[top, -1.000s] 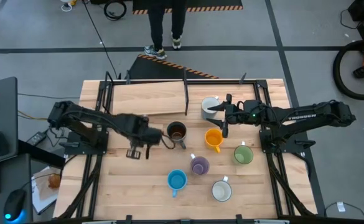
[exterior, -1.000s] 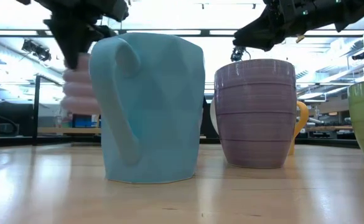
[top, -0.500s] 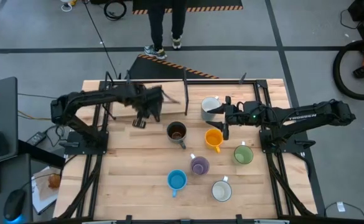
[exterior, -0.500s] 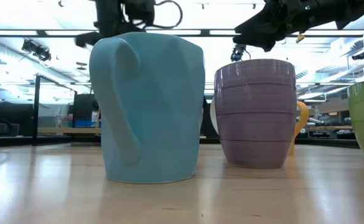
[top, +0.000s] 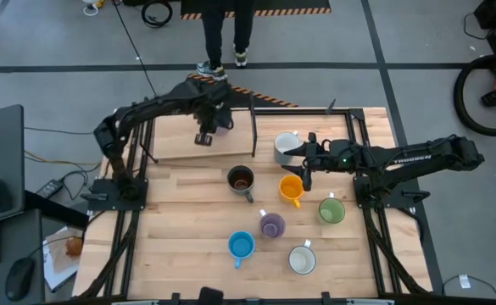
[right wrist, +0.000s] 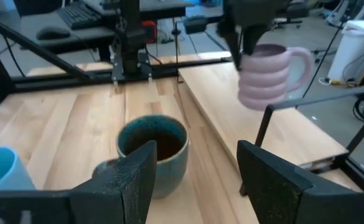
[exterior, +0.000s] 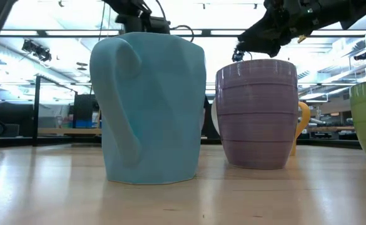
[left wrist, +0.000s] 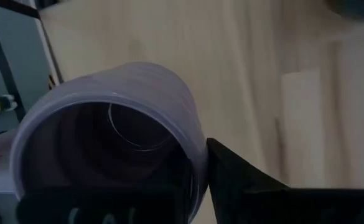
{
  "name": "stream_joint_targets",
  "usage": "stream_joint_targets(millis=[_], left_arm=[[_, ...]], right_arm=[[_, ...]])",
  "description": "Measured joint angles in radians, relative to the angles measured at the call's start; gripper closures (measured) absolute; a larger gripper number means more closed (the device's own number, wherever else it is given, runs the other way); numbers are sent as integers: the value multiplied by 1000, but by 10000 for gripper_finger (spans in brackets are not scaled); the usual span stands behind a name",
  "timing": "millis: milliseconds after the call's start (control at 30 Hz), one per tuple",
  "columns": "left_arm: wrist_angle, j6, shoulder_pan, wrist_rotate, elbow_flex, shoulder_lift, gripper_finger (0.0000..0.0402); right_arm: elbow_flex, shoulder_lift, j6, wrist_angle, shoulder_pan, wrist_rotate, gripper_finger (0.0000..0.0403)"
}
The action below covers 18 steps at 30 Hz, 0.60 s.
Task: Place coffee mugs
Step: Put the purple mug on the shelf
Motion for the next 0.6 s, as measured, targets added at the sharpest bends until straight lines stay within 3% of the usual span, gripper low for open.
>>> stream_joint_targets(millis=[267, 600], left_arm=[[23, 34, 36, 16, 135, 133, 360], [153, 16, 61, 61, 150, 162, 360]], right_arm=[[0, 0, 0, -38, 0, 18, 174], [0, 0, -7, -43, 0, 11, 174]])
